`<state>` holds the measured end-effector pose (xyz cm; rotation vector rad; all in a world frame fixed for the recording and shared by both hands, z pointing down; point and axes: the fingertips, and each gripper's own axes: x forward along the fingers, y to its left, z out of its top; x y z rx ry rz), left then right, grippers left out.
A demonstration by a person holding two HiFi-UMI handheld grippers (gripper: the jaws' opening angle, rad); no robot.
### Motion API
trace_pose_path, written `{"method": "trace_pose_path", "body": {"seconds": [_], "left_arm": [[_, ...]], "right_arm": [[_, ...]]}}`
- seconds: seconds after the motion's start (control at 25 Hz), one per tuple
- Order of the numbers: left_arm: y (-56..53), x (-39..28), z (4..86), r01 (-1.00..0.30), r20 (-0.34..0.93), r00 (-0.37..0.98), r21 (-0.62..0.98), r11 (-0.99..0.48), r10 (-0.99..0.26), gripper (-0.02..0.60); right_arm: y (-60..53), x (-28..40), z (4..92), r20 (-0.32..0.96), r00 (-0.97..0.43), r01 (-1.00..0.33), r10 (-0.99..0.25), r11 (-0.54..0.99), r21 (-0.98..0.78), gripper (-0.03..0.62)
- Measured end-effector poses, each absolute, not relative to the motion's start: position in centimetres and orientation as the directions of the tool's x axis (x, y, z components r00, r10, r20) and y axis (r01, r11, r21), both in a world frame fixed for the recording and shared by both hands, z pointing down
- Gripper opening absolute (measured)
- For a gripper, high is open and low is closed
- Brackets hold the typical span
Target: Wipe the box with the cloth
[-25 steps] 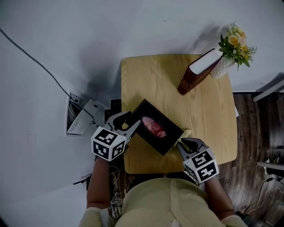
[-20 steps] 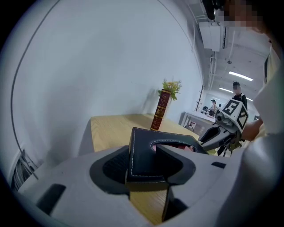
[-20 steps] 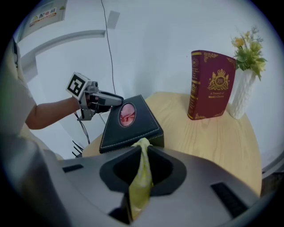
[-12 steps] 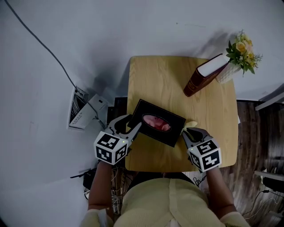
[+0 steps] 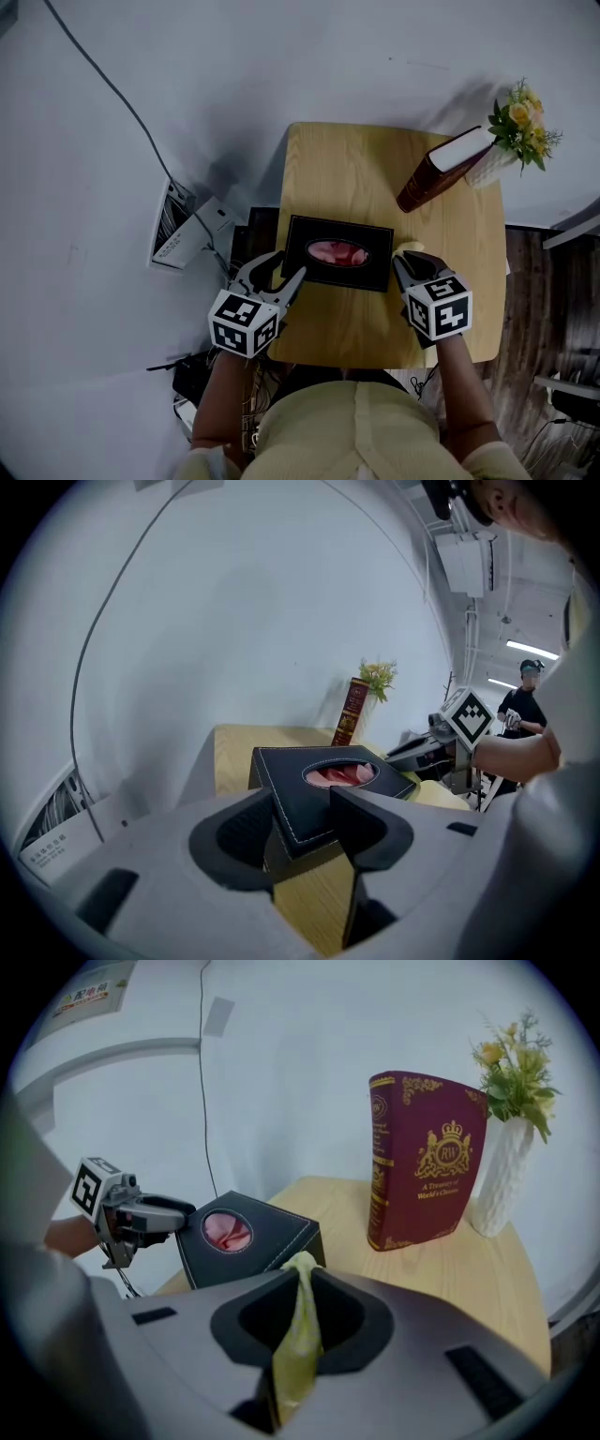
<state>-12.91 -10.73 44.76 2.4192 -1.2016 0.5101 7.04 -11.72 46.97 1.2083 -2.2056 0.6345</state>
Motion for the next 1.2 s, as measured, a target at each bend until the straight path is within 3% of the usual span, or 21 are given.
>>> {"method": "trace_pose_path", "body": {"seconds": [0.88,1.04,1.2], "left_arm": [[-10.2,-13.5,42.9,-0.858,0.419,0.496,0.106,-0.502,-0.760,0.202],[-9.3,-14.3,41.2,-0.875,0.361,0.482,0.166,-0.454,-0.798,0.159],[-8.1,-14.6,40.3,-0.891,0.325,0.454,0.164,-0.423,-0.829,0.059]], "right_arm": [[-12.8,7.7,45.8,0.582,-0.442,-0.887,-0.682,0.427,-0.173,0.055],[-11.7,8.2,44.8,0.556,-0.444,-0.889,-0.702,0.423,-0.177,0.055],[-10.6,8.5,43.5,0.522,-0.454,-0.887,-0.722,0.424,-0.184,0.055]]}}
